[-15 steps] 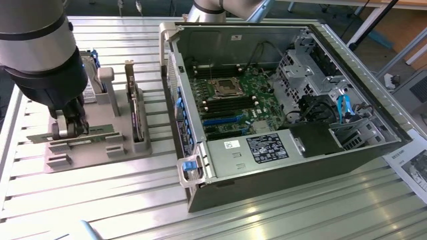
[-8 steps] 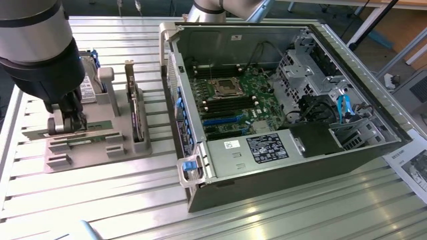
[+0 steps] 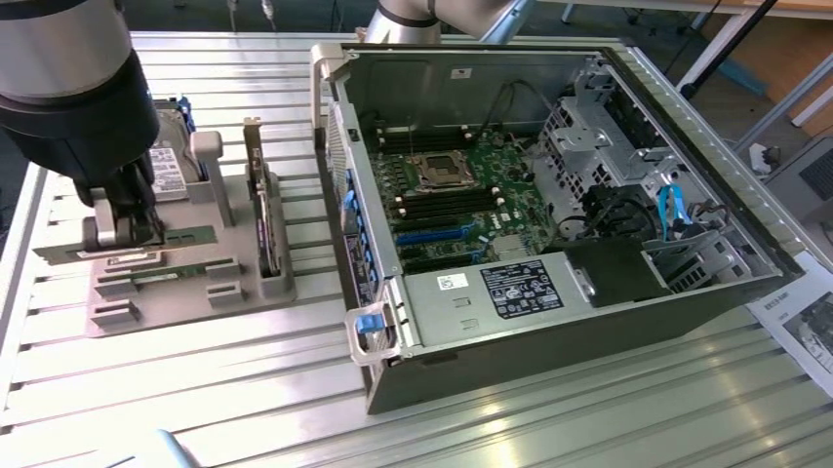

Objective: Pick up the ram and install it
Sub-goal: 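Pick up the ram and move it above insertion slot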

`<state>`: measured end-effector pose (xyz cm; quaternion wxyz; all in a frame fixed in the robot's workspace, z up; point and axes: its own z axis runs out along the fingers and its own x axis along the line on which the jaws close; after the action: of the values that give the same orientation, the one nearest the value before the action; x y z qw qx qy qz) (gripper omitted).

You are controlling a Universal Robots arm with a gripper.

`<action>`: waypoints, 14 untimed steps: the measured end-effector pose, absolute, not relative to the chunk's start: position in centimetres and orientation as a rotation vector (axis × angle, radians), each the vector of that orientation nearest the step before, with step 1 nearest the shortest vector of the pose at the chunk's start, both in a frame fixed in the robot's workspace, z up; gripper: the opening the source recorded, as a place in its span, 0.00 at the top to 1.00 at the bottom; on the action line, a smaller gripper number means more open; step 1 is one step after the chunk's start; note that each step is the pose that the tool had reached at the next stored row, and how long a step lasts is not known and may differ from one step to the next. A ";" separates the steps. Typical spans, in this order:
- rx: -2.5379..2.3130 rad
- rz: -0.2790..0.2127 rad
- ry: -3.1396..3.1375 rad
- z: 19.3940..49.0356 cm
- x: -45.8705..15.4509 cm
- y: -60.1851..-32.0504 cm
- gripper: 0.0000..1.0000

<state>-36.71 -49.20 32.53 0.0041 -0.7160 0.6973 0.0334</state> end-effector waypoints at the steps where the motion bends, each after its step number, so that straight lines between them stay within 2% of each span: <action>1: -2.244 0.105 2.185 32.7 -36.7 -49.2 0.88; 14: -2.244 0.105 2.185 35.1 -36.7 -49.2 0.88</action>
<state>-36.70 -49.20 35.14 0.0041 -0.7160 0.6973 0.0334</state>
